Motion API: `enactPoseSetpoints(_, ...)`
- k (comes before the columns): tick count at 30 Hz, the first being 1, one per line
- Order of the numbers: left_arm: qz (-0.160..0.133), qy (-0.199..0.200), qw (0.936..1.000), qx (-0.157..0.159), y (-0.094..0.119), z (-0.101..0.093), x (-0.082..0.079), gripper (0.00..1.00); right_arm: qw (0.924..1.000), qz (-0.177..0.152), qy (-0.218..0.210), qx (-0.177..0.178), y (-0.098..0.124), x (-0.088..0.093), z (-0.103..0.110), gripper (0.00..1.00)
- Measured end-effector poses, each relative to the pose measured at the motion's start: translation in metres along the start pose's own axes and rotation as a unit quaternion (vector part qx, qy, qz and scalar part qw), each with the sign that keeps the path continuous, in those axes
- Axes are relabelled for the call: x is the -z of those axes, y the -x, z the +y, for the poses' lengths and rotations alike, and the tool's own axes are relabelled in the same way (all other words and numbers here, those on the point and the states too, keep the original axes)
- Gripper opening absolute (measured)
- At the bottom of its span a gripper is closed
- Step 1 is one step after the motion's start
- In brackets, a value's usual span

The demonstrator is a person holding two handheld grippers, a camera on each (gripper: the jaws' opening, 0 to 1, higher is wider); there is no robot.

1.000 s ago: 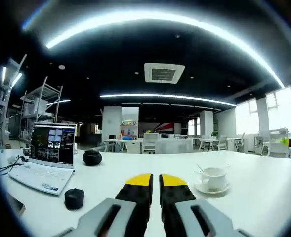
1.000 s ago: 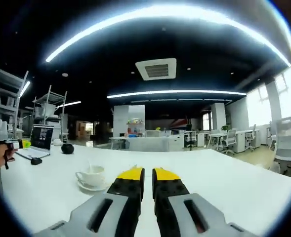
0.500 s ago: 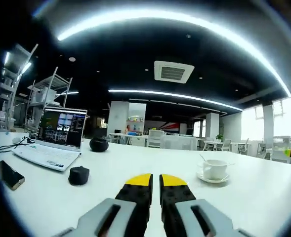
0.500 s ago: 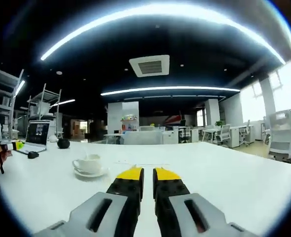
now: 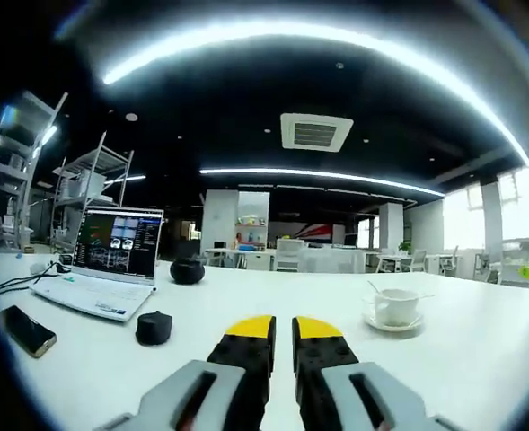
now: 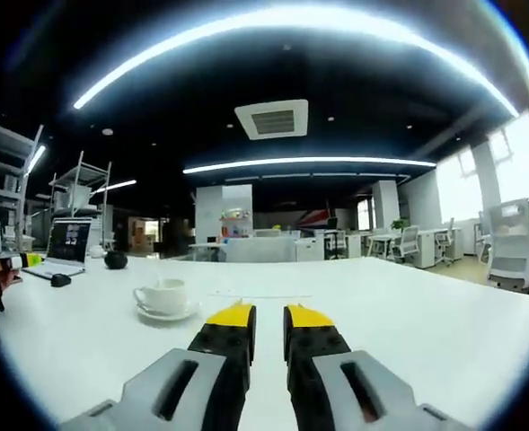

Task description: Tidy tabletop coffee trays, cups and spoons，present forward

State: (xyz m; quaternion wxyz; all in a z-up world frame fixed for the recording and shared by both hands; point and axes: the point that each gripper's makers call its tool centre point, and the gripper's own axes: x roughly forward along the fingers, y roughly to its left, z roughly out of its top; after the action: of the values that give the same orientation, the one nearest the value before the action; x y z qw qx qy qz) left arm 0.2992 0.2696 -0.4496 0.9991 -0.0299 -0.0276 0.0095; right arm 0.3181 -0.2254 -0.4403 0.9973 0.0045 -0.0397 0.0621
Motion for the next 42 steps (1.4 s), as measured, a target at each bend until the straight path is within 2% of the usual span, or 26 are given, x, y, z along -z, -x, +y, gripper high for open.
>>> enactPoseSetpoints(3,-0.004,-0.004,1.0000,-0.001,0.000,0.000,-0.002,0.18,1.0000,-0.004,-0.004,0.002,0.000,-0.002,0.000,0.15)
enactPoseSetpoints(12,-0.006,-0.030,0.9994,-0.017,0.002,0.003,-0.004,0.28,0.9999,-0.011,0.009,0.010,0.002,-0.006,-0.001,0.23)
enactPoseSetpoints(16,-0.005,-0.045,0.9987,-0.022,0.003,0.004,-0.004,0.32,0.9998,-0.011,0.016,0.010,0.002,-0.006,-0.001,0.30)
enactPoseSetpoints(20,-0.006,-0.056,0.9980,-0.029,0.005,0.008,-0.003,0.41,0.9997,-0.012,0.017,0.014,0.002,-0.006,-0.003,0.36)
enactPoseSetpoints(35,-0.004,-0.069,0.9965,-0.047,0.009,0.016,0.000,0.48,0.9988,-0.025,0.015,0.039,0.005,-0.012,-0.009,0.46)
enactPoseSetpoints(42,-0.007,-0.071,0.9962,-0.049,0.008,0.015,-0.003,0.58,0.9984,-0.018,0.016,0.051,0.007,-0.007,-0.010,0.51)
